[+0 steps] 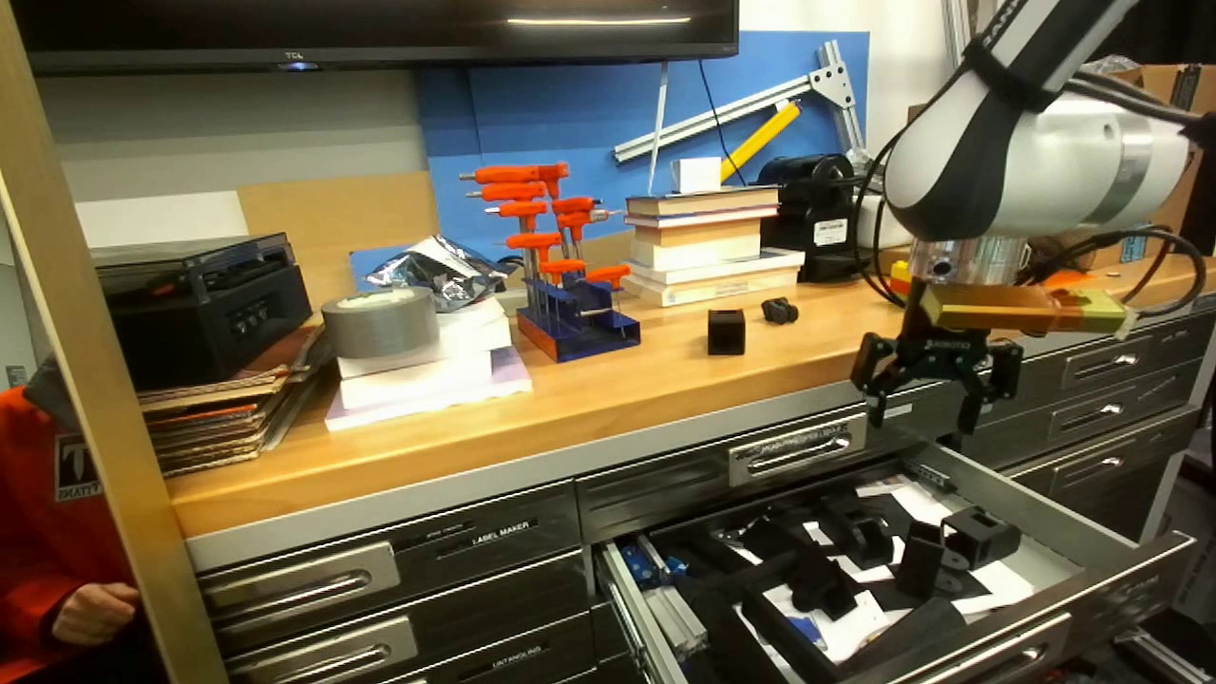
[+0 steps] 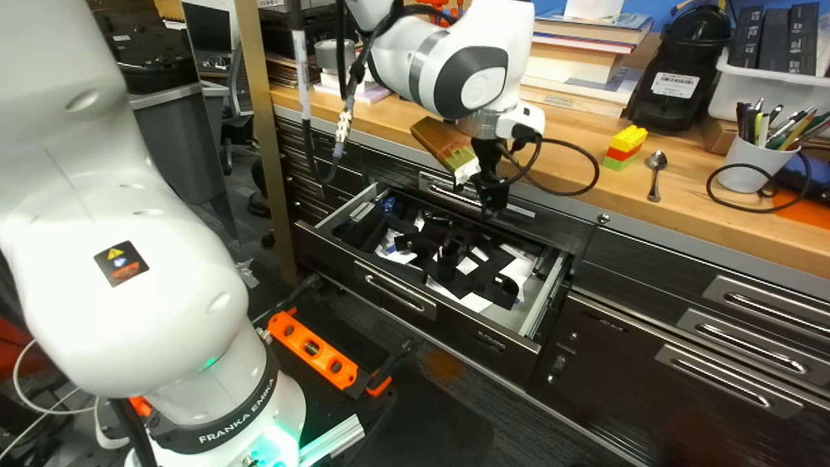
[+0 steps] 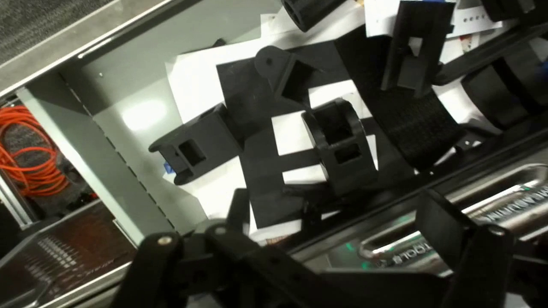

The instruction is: Put the black objects in the drawer and close it

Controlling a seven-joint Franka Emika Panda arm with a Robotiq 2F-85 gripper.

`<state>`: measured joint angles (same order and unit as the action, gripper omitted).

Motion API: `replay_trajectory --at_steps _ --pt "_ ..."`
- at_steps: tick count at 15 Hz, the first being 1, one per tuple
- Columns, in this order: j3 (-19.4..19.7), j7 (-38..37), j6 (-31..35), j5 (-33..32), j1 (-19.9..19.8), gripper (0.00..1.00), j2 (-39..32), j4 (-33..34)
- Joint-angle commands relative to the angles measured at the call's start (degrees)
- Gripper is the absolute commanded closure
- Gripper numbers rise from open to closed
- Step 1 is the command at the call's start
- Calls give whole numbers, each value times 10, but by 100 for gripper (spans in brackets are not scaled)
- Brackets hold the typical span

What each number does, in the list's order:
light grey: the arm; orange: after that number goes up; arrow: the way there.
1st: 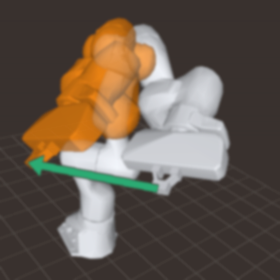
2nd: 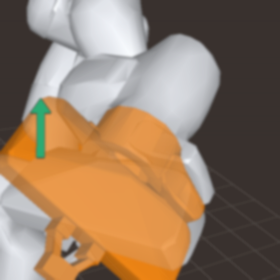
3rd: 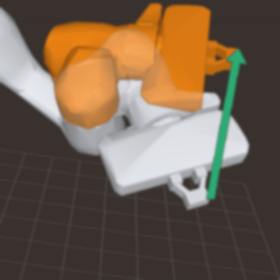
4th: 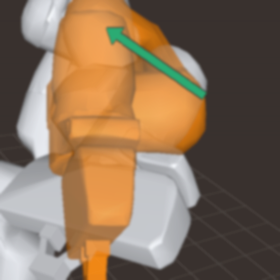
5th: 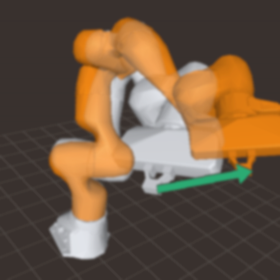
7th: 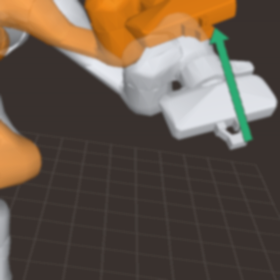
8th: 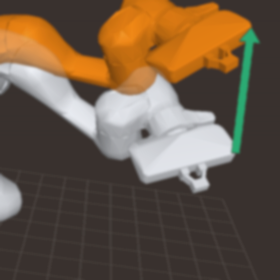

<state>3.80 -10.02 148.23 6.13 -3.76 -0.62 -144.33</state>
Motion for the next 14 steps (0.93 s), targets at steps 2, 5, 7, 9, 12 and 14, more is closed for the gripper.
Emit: replay_trajectory --at_steps 2,5,7,9,12,14 --pt "-24 -24 2 -26 16 0 112 -44" --pt "-55 -42 2 -40 28 0 159 -52" --pt "-73 -51 -3 -28 40 0 190 -47" --pt "-86 -54 -5 -15 53 0 207 -36" --pt "-100 -57 -1 -5 69 0 206 -12" --pt "-103 -54 -2 5 79 0 193 8"
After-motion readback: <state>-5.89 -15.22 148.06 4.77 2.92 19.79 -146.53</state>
